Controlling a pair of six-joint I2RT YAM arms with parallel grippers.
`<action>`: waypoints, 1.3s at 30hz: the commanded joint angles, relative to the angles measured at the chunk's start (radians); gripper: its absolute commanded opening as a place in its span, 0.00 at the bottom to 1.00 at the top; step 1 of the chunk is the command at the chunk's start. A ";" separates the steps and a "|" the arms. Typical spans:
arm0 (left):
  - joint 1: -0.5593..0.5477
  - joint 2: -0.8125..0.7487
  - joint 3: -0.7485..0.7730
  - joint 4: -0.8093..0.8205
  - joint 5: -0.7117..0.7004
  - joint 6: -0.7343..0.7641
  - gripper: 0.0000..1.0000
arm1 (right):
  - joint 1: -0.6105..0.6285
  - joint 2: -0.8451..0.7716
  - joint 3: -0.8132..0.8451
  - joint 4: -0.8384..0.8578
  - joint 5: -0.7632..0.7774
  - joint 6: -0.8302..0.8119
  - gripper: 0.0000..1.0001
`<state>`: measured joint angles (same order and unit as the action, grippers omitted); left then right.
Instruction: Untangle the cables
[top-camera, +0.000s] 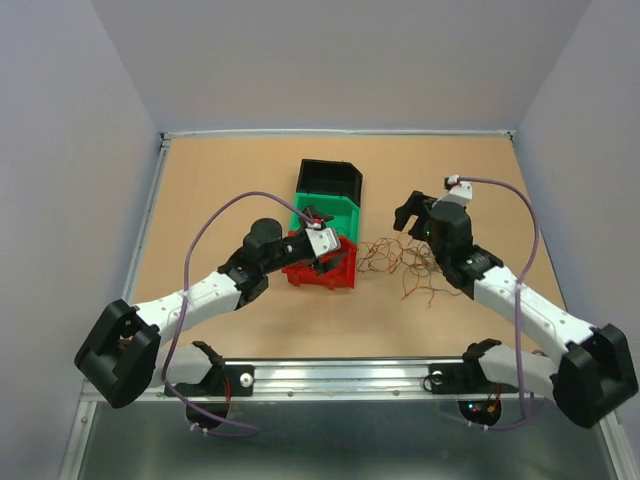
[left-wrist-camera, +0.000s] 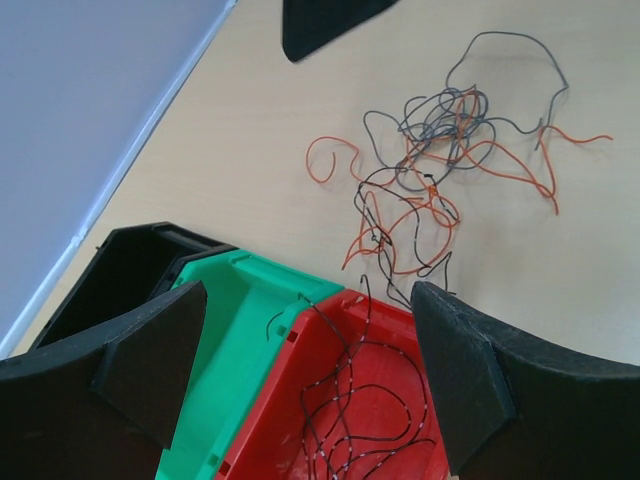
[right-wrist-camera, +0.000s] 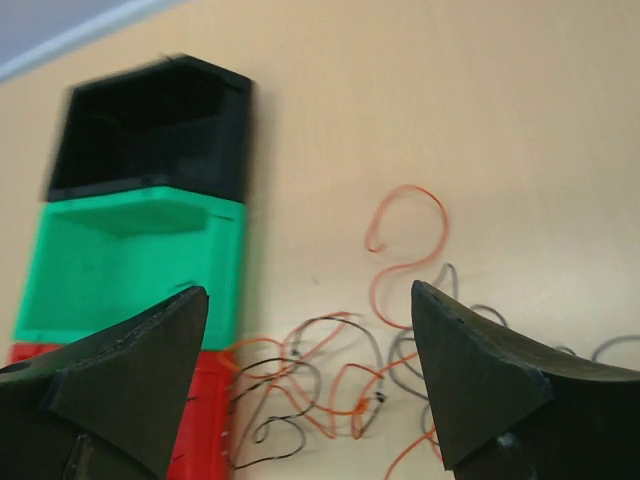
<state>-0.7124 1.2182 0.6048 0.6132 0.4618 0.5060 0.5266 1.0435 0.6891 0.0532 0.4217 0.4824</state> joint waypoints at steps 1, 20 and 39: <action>-0.002 -0.039 0.020 0.057 -0.052 0.017 0.95 | -0.138 0.145 0.050 -0.092 -0.103 0.200 0.89; -0.007 -0.028 0.019 0.056 -0.048 0.028 0.95 | -0.134 -0.228 -0.083 0.017 0.067 0.023 0.01; -0.050 0.062 0.216 0.200 0.222 0.002 0.95 | -0.134 -0.355 -0.105 0.145 -0.415 -0.113 0.01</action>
<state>-0.7486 1.2209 0.6918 0.7437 0.6254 0.5106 0.3874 0.6830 0.5915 0.1246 0.1177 0.4023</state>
